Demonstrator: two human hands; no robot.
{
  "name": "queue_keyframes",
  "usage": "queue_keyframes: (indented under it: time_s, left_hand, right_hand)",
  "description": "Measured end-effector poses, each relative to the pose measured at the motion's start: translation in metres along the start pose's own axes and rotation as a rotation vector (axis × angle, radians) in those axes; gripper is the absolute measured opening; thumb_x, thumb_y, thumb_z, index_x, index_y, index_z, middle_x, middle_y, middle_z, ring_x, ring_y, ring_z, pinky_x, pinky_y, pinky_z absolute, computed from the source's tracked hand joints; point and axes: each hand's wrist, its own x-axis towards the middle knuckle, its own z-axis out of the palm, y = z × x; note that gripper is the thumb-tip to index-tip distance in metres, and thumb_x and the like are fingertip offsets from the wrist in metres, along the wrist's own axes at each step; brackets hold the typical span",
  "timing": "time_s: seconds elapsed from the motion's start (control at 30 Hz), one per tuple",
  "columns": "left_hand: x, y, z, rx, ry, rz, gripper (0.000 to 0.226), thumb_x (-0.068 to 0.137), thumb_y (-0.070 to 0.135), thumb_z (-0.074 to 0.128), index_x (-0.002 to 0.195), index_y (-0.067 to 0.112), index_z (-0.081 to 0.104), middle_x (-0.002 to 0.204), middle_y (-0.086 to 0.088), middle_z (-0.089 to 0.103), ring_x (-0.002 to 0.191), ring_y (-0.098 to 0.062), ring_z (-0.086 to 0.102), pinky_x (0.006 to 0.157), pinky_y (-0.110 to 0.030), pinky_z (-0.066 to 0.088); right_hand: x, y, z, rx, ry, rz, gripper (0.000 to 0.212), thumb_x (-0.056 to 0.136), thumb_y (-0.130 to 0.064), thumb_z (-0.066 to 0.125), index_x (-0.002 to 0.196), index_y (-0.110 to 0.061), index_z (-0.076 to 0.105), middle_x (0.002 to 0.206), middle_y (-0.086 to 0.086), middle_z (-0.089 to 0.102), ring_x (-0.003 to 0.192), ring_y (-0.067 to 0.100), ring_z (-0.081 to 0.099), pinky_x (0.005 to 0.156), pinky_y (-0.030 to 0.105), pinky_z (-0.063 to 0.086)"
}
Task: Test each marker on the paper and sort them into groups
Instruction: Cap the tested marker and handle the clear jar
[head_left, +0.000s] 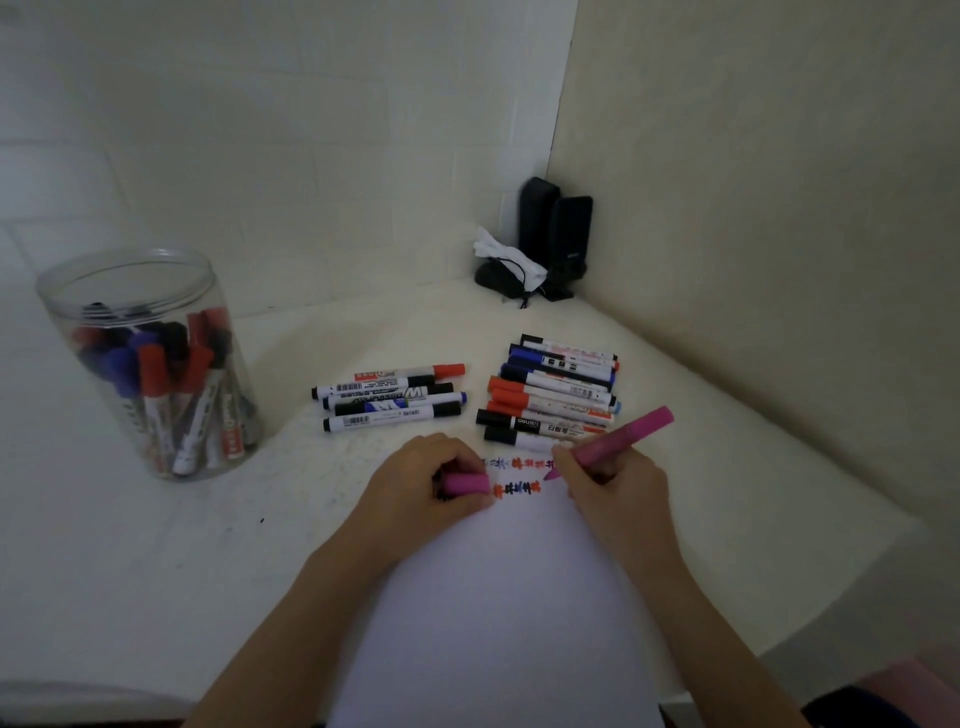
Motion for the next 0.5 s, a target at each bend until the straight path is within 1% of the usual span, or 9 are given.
queue_keyframes:
  time_s: [0.17, 0.33, 0.37, 0.43, 0.5]
  left_hand:
    - [0.0007, -0.0007, 0.0005, -0.017, -0.001, -0.015, 0.028, 0.073, 0.036, 0.08, 0.09, 0.041, 0.059, 0.091, 0.018, 0.06, 0.087, -0.003, 0.055, 0.079, -0.029, 0.051]
    - [-0.0007, 0.0004, 0.0004, -0.038, 0.003, -0.022, 0.027, 0.073, 0.033, 0.08, 0.089, 0.039, 0.059, 0.091, 0.018, 0.06, 0.087, -0.004, 0.056, 0.079, -0.03, 0.051]
    - [-0.0006, 0.0001, 0.0005, -0.04, 0.005, -0.021, 0.027, 0.073, 0.034, 0.08, 0.089, 0.039, 0.059, 0.091, 0.018, 0.06, 0.087, -0.004, 0.056, 0.079, -0.03, 0.051]
    - [0.0, 0.0003, 0.0003, -0.034, 0.004, -0.018, 0.026, 0.073, 0.035, 0.08, 0.09, 0.038, 0.06, 0.09, 0.018, 0.06, 0.086, -0.003, 0.055, 0.079, -0.03, 0.051]
    - [0.0008, -0.0008, 0.0003, -0.02, 0.001, -0.021, 0.026, 0.073, 0.036, 0.08, 0.091, 0.037, 0.061, 0.091, 0.018, 0.06, 0.087, -0.003, 0.055, 0.079, -0.03, 0.051]
  right_hand:
    - [0.0001, 0.0008, 0.0009, -0.028, -0.016, -0.022, 0.015, 0.082, -0.029, 0.075, 0.07, -0.03, 0.065, 0.061, -0.008, 0.068, 0.06, 0.0, 0.064, 0.058, 0.007, 0.046]
    - [0.0017, 0.005, 0.0007, -0.057, 0.026, -0.041, 0.017, 0.082, -0.027, 0.075, 0.069, -0.03, 0.064, 0.061, -0.007, 0.068, 0.06, 0.003, 0.064, 0.061, 0.021, 0.051]
    - [0.0019, 0.0049, 0.0005, -0.058, 0.021, -0.036, 0.017, 0.082, -0.028, 0.075, 0.07, -0.03, 0.064, 0.061, -0.006, 0.067, 0.059, 0.003, 0.063, 0.06, 0.02, 0.051]
    - [0.0017, 0.0038, 0.0013, -0.052, -0.02, -0.022, 0.014, 0.082, -0.028, 0.075, 0.071, -0.028, 0.065, 0.061, -0.006, 0.067, 0.059, 0.002, 0.063, 0.057, 0.014, 0.048]
    - [0.0012, 0.0037, 0.0026, -0.054, -0.033, -0.025, 0.012, 0.082, -0.025, 0.075, 0.074, -0.021, 0.068, 0.062, -0.005, 0.067, 0.061, 0.002, 0.062, 0.057, 0.011, 0.046]
